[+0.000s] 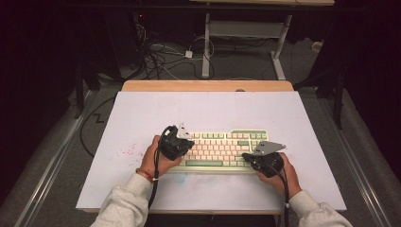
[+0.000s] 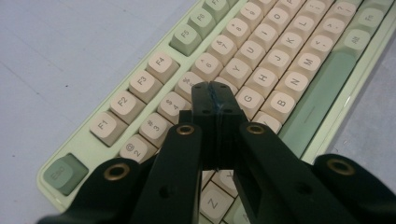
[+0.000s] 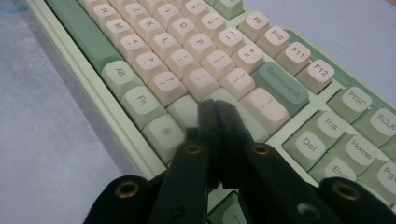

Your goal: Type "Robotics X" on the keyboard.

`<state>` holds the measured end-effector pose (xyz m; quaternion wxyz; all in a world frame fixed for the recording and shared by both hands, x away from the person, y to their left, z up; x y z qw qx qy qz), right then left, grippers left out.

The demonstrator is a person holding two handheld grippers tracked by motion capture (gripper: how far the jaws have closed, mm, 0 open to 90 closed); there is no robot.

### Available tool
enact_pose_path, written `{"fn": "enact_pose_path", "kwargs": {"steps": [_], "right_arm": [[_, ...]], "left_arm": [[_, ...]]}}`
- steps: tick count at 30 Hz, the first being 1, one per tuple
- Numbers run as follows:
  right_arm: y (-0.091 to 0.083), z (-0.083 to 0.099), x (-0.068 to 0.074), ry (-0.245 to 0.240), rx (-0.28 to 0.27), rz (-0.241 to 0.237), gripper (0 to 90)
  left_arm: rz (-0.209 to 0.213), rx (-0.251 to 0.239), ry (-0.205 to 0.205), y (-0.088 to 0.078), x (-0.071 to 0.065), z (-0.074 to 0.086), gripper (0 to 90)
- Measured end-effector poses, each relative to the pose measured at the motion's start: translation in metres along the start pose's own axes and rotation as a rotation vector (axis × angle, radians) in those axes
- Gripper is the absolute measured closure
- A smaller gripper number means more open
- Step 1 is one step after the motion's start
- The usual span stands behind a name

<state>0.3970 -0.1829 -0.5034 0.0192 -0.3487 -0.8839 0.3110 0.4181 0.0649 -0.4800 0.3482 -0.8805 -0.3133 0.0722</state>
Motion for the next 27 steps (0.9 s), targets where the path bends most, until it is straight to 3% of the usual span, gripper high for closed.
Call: {"fn": "enact_pose_path", "kwargs": {"steps": [6, 18, 20, 27], "right_arm": [[0.0, 0.0, 0.0, -0.005, 0.003, 0.001, 90.0], [0.0, 0.0, 0.0, -0.007, 0.002, 0.003, 90.0], [0.0, 0.0, 0.0, -0.005, 0.002, 0.002, 90.0], [0.0, 0.0, 0.0, -0.007, 0.003, 0.002, 90.0]], "left_arm": [[0.003, 0.03, 0.006, 0.012, -0.001, 0.001, 87.0], [-0.002, 0.032, -0.003, 0.023, 0.001, 0.0, 87.0], [-0.005, 0.049, 0.014, 0.027, -0.001, 0.0, 87.0], [-0.015, 0.063, 0.018, 0.031, -0.001, 0.001, 87.1]]}}
Point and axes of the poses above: each handheld gripper's, and its own axes: y roughly forward along the jaws, z roughly out of its underside, x roughly to its left, the point moved 7 cm from there along y, roughly forward along the jaws, and after that the axes turned 8 degrees about -x, right-handed, at the moved point
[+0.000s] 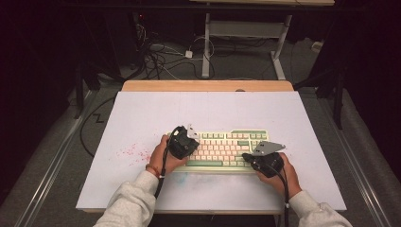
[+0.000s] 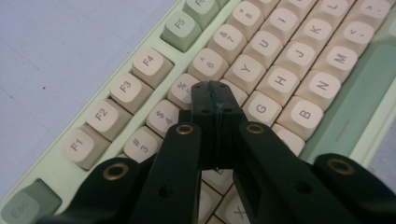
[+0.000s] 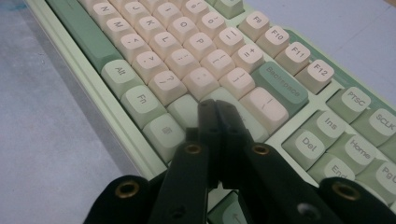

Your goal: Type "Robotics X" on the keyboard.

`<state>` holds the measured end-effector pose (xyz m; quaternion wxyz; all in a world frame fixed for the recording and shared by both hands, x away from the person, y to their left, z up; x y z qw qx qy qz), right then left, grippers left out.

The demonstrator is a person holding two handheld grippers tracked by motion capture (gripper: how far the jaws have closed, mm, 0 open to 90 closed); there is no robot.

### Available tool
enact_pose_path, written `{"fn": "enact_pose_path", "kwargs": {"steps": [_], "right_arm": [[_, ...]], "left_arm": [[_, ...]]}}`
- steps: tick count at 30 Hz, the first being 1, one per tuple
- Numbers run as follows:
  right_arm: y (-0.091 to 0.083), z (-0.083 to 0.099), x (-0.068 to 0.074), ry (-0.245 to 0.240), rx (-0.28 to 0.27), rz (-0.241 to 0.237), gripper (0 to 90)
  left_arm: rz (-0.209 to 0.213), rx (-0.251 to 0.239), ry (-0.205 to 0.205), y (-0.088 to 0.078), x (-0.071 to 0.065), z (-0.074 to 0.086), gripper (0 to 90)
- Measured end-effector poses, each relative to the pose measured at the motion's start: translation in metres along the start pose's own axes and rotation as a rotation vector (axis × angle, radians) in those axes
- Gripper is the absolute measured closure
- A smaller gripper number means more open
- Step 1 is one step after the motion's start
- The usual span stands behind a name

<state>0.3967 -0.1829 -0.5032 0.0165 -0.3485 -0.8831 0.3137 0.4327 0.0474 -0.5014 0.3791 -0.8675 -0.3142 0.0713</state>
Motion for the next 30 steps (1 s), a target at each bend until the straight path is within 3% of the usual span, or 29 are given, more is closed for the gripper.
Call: {"fn": "enact_pose_path", "kwargs": {"steps": [3, 5, 10, 14, 19, 20, 22, 23, 28, 29, 30], "right_arm": [[0.0, -0.001, 0.0, -0.005, 0.003, 0.0, 90.0], [-0.002, -0.001, 0.0, -0.004, 0.004, 0.001, 90.0], [-0.019, -0.015, -0.005, 0.009, -0.064, 0.014, 90.0], [-0.023, -0.016, -0.006, 0.013, -0.072, 0.015, 90.0], [-0.032, -0.021, -0.009, 0.026, -0.1, 0.018, 90.0], [-0.035, -0.024, -0.009, 0.027, -0.111, 0.021, 90.0], [-0.037, -0.025, -0.01, 0.026, -0.116, 0.023, 90.0], [-0.039, -0.026, -0.011, 0.033, -0.121, 0.026, 90.0], [-0.043, -0.026, -0.011, 0.032, -0.129, 0.027, 90.0], [-0.045, -0.027, -0.011, 0.03, -0.133, 0.03, 90.0], [-0.045, -0.027, -0.011, 0.03, -0.133, 0.03, 90.0]], "left_arm": [[-0.001, -0.001, 0.013, -0.001, -0.002, -0.001, 86.8], [-0.017, -0.045, 0.006, -0.01, 0.0, -0.004, 86.9], [-0.037, -0.137, 0.02, -0.03, 0.002, -0.011, 85.8], [-0.055, -0.172, 0.039, -0.039, 0.001, -0.013, 83.0], [-0.073, -0.22, 0.075, -0.052, 0.001, -0.013, 73.6], [-0.065, -0.237, 0.078, -0.055, 0.001, -0.013, 67.6], [-0.088, -0.259, 0.069, -0.059, 0.004, -0.012, 65.1], [-0.085, -0.266, 0.065, -0.061, 0.004, -0.011, 56.9], [-0.143, -0.306, 0.07, -0.07, 0.009, -0.004, 45.8], [-0.141, -0.315, 0.069, -0.071, 0.01, -0.002, 39.8], [-0.136, -0.324, 0.068, -0.072, 0.009, 0.0, 39.8]]}}
Point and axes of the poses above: each handheld gripper's, and its own axes: y roughly forward along the jaws, z roughly out of its underside, x roughly to its left, the point moved 7 cm from there along y, roughly forward along the jaws, and after that the axes turned 8 degrees about -x, right-handed, at the moved point
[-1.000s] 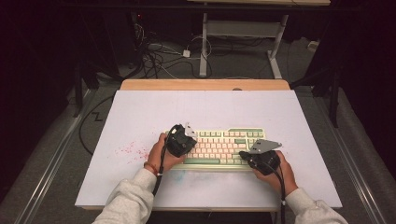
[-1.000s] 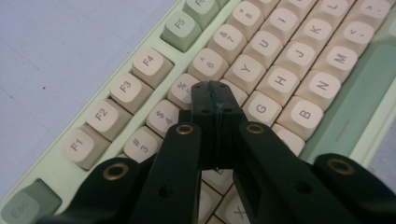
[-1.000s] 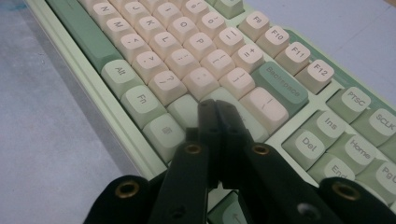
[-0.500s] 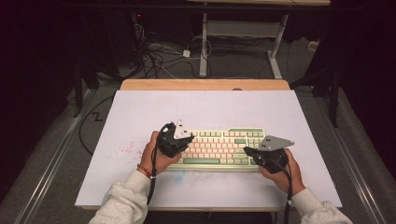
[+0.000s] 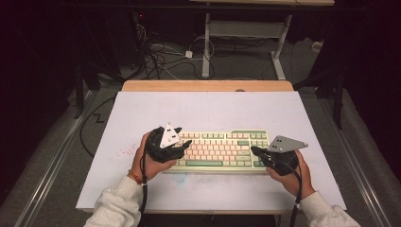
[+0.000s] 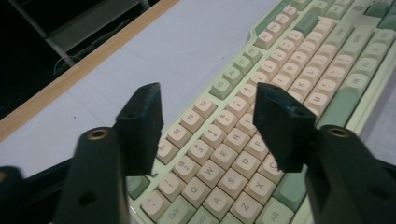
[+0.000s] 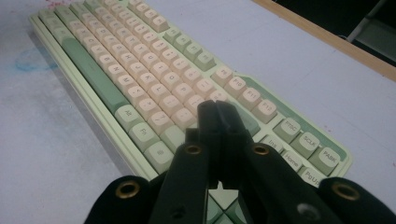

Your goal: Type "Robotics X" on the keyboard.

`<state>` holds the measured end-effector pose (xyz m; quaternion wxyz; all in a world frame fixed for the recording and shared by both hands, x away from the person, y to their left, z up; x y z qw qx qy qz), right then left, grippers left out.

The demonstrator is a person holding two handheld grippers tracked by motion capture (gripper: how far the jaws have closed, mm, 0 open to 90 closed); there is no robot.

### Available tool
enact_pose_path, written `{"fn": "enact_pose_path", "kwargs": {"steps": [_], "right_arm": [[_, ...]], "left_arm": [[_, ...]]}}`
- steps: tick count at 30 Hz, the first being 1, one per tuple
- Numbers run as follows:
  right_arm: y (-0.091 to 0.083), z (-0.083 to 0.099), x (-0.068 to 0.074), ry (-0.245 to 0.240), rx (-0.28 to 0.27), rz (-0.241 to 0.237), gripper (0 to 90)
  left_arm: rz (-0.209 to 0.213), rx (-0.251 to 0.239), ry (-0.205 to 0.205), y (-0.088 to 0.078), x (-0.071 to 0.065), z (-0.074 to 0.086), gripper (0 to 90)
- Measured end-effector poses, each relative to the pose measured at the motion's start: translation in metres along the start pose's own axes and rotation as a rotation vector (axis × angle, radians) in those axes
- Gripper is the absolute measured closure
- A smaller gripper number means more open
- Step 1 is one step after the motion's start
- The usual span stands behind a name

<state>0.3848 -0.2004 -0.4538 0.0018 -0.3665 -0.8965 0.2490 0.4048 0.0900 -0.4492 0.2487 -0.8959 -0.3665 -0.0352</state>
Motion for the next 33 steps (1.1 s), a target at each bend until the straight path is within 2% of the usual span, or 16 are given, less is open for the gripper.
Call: {"fn": "enact_pose_path", "kwargs": {"steps": [1, 3, 6, 8, 16, 22, 25, 33], "right_arm": [[-0.001, -0.001, 0.0, 0.001, -0.005, 0.001, 90.0], [-0.002, -0.001, -0.001, 0.002, -0.006, 0.002, 90.0], [-0.004, -0.002, -0.002, 0.004, -0.008, 0.005, 90.0], [-0.004, -0.002, -0.003, 0.006, -0.008, 0.007, 90.0], [-0.005, -0.003, -0.005, 0.008, -0.008, 0.01, 90.0], [-0.001, -0.008, -0.005, 0.008, -0.015, 0.005, 90.0], [0.003, -0.009, -0.004, 0.005, -0.01, -0.002, 90.0], [0.009, -0.011, -0.005, 0.006, -0.004, -0.004, 90.0]], "left_arm": [[-0.006, -0.005, -0.004, -0.001, 0.0, 0.001, 32.5], [-0.012, -0.01, -0.021, -0.004, 0.0, 0.004, 29.4], [-0.021, -0.013, -0.025, -0.007, 0.0, 0.009, 19.6], [-0.033, -0.015, -0.004, -0.01, -0.002, 0.013, 18.3], [-0.007, -0.017, 0.02, -0.027, -0.009, 0.029, 16.0], [-0.03, 0.007, 0.029, -0.035, -0.01, 0.048, 16.5], [-0.061, 0.034, 0.073, -0.04, -0.011, 0.058, 16.5], [-0.061, 0.042, 0.027, -0.054, -0.011, 0.076, 16.5]]}}
Point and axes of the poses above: each handheld gripper's, and its own axes: y roughly forward along the jaws, z roughly out of its underside, x roughly to its left, the point moved 7 cm from there along y, roughly forward along the jaws, and after that the axes turned 8 degrees about -x, right-handed, at the moved point
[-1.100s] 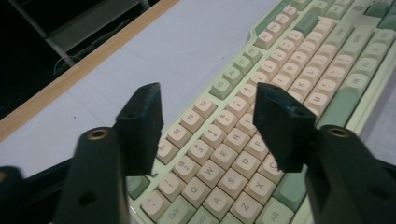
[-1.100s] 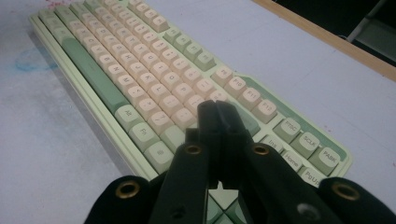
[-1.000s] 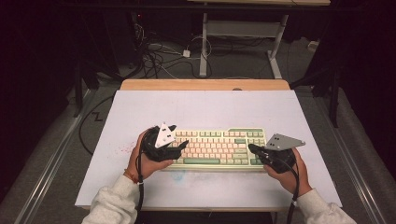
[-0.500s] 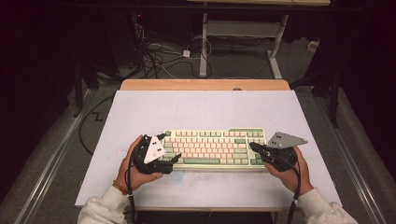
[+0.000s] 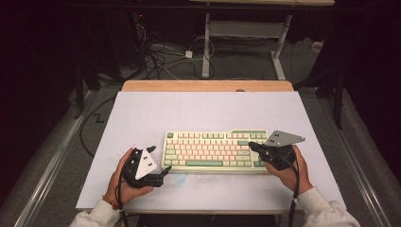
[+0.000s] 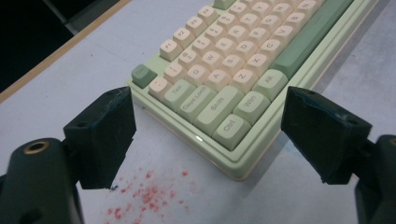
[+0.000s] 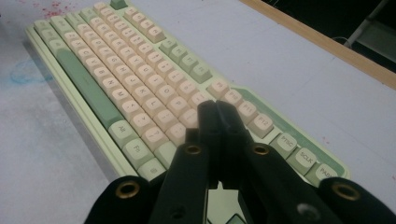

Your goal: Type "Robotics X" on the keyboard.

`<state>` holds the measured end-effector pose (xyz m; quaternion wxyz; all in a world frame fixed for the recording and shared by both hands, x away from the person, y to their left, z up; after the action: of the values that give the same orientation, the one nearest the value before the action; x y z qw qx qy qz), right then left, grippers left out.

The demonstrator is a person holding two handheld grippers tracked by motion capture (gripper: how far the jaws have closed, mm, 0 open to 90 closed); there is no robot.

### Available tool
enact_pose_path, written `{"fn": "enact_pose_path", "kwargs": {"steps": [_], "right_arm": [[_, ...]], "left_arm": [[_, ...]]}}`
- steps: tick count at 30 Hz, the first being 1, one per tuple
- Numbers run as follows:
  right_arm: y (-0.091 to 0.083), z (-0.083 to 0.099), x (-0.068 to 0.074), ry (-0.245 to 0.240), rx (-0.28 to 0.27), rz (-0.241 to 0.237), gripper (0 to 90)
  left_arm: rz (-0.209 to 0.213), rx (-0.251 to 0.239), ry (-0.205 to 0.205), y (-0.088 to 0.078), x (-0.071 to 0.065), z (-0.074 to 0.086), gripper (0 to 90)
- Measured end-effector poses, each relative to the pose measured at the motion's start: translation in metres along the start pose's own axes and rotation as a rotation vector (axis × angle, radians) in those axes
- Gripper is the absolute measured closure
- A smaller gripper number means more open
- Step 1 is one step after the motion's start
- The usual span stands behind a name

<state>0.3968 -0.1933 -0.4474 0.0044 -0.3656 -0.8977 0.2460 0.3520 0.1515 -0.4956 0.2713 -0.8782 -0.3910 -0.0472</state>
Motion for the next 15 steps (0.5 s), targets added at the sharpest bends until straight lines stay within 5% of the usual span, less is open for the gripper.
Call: {"fn": "enact_pose_path", "kwargs": {"steps": [15], "right_arm": [[0.035, -0.008, 0.01, -0.025, 0.037, -0.03, 90.0]], "left_arm": [[0.007, 0.036, -0.028, -0.011, -0.001, 0.018, 16.3]]}}
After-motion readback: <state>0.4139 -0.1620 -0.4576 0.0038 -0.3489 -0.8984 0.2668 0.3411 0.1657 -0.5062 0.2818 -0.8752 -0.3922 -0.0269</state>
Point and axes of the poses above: each handheld gripper's, and its own axes: y roughly forward along the jaws, z roughly out of its underside, x roughly to its left, the point moved 7 cm from there along y, roughly forward along the jaws, and after that the axes turned 8 degrees about -x, right-handed, at the moved point
